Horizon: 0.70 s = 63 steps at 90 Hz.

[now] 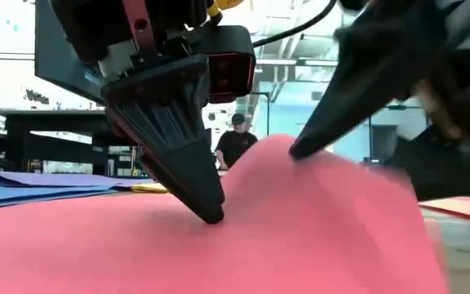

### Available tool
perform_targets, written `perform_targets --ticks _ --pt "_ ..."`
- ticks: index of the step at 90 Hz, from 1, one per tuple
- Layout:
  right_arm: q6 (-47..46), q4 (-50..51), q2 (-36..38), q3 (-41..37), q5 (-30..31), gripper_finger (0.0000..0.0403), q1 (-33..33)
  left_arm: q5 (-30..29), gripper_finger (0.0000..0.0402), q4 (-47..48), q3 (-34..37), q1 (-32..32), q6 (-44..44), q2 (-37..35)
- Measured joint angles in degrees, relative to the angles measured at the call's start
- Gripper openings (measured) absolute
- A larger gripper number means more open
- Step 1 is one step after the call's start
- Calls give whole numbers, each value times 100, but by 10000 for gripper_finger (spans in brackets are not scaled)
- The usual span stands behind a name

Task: Organize paper
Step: Stack the red paper on top of the red paper

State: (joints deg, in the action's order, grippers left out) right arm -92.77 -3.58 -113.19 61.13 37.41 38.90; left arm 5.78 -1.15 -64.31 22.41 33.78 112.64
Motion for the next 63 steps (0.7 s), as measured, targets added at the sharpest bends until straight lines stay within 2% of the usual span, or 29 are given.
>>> perform_targets --ticks 9,15,19,31,36,43,52,63 --pt "1123 -1058 51 28 306 240 30 6 138 -50 0 0 -3 0" --pt "1617 -1274 50 36 309 240 24 28 138 -126 0 0 -4 0" --pt "1412 -1001 43 32 243 240 -13 39 138 -176 0 0 0 0" --pt "-63 198 31 17 -2 240 -206 42 138 -228 0 0 7 0" --pt "-186 371 31 15 -97 239 -247 42 138 -237 0 0 9 0" --pt "101 145 31 15 -179 229 -256 43 138 -234 0 0 9 -1" --pt "414 -221 31 20 -444 171 -319 44 138 -249 0 0 54 -2" --pt "471 19 39 19 -683 39 -394 210 138 -38 -112 -4 195 -31"
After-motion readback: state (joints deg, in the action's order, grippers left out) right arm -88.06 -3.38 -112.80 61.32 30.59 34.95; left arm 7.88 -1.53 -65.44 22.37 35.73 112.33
